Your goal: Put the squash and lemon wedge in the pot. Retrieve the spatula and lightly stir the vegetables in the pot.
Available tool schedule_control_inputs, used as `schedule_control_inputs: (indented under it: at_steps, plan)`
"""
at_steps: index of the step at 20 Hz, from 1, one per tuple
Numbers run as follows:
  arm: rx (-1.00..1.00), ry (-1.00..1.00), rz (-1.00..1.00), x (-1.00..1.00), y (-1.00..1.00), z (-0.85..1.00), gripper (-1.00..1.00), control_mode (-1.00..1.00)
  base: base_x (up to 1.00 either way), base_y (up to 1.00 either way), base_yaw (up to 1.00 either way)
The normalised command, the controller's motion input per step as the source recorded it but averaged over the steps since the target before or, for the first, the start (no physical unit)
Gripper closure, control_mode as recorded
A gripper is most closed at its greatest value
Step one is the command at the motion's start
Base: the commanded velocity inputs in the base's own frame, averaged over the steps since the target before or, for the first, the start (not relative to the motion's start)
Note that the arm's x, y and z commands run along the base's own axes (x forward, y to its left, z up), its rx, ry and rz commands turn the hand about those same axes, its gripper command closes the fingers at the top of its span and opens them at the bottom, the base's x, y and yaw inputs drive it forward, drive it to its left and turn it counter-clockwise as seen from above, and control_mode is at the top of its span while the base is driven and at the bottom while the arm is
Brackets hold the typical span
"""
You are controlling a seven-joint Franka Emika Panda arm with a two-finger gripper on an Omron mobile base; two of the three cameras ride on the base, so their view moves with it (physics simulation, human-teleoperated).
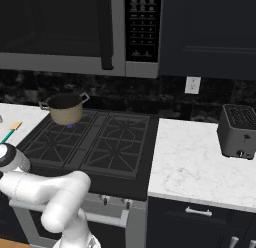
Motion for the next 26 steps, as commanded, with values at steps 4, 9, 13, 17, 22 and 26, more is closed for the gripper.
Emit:
schedule_control_inputs:
  at_steps: [4, 9, 13, 17, 22, 26]
  plan:
    - [0.02, -0.18, 0.00, 0.00, -0.68, 0.09, 1.00, -1.00, 0.00, 0.00, 0.00]
    - [0.01, -0.24, 0.00, -0.06, -0.73, 0.18, 1.00, -1.00, 0.00, 0.00, 0.00]
    - [0.01, -0.24, 0.00, -0.09, -0.70, 0.32, 1.00, -1.00, 0.00, 0.00, 0.00]
    - [0.03, -0.25, 0.00, -0.02, -0.65, 0.44, 1.00, -1.00, 0.00, 0.00, 0.00]
    - [0.09, -0.08, 0.00, 0.00, -0.52, 0.61, 1.00, -1.00, 0.00, 0.00, 0.00]
    - [0.10, -0.04, 0.00, 0.00, -0.54, 0.64, 1.00, -1.00, 0.00, 0.00, 0.00]
